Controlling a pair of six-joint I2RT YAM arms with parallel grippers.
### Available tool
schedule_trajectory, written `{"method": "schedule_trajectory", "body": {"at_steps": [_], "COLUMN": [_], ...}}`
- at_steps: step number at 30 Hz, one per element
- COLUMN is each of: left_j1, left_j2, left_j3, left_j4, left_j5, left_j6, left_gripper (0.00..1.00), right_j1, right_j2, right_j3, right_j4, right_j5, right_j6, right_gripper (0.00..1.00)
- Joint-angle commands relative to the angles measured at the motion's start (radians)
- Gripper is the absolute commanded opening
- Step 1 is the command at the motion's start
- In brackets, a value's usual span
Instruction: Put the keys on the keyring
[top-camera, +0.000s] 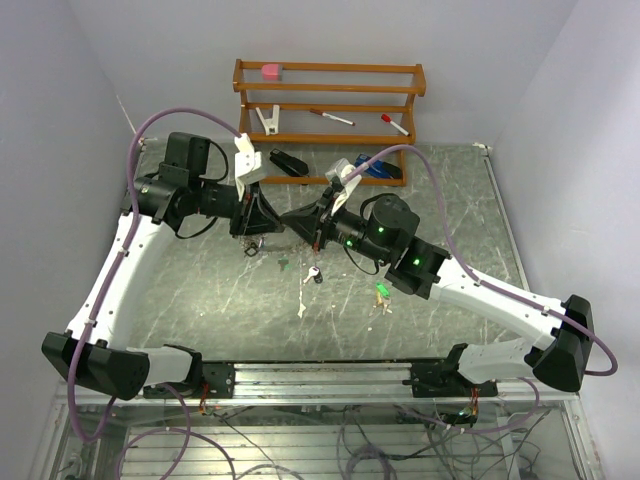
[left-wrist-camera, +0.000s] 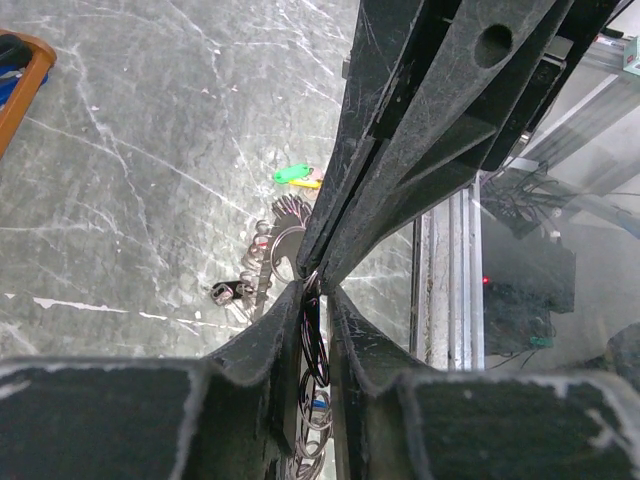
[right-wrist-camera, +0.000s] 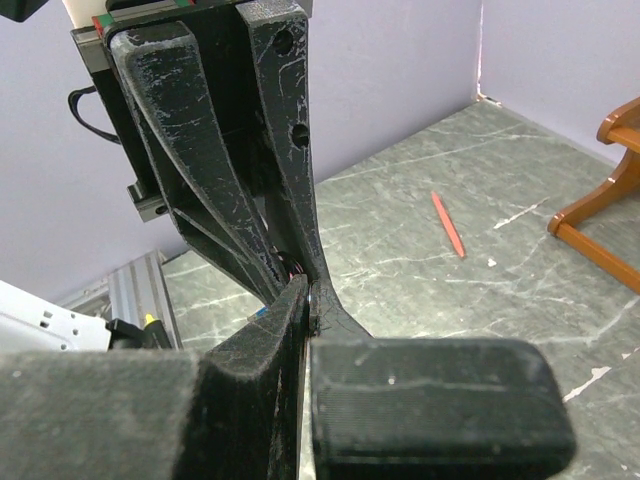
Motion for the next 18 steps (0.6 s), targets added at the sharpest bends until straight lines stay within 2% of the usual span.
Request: {"method": "schedule_trajectory", "body": {"at_steps": [1, 4, 9, 12, 18], "left_j1": [-0.001, -0.001, -0.001, -0.001, -0.001], "left_j2": [-0.005, -0.003, -0.009, -0.008, 0.006], "left_j3": [0.015, 0.016, 0.013, 0.033, 0.084], "left_j4": [0.037, 0.027, 0.010, -0.010, -0.060], "left_j5": [0.043, 0.042, 0.009, -0.014, -0.051], "left_j6": [-0.024, -0.010, 0.010, 0.027, 0.080], "left_gripper": [0.23, 0.13, 0.12, 0.07, 0.07], "right_j1": [0.002, 0.002, 0.002, 0.001, 0.003], "right_j2": [-0.022, -0.023, -0.036, -0.048, -0.085], "right_j3": [0.002, 0.003, -0.001, -0.007, -0.039], "right_j4": [0.064, 0.065, 0.053, 0.035, -0.001], "right_j5": [-0.001, -0.001, 0.012, 0.021, 0.045], "right_j6": [0.007, 0.007, 0.003, 0.005, 0.014], "right_gripper": [0.00, 0.00, 0.00, 0.00, 0.00]}}
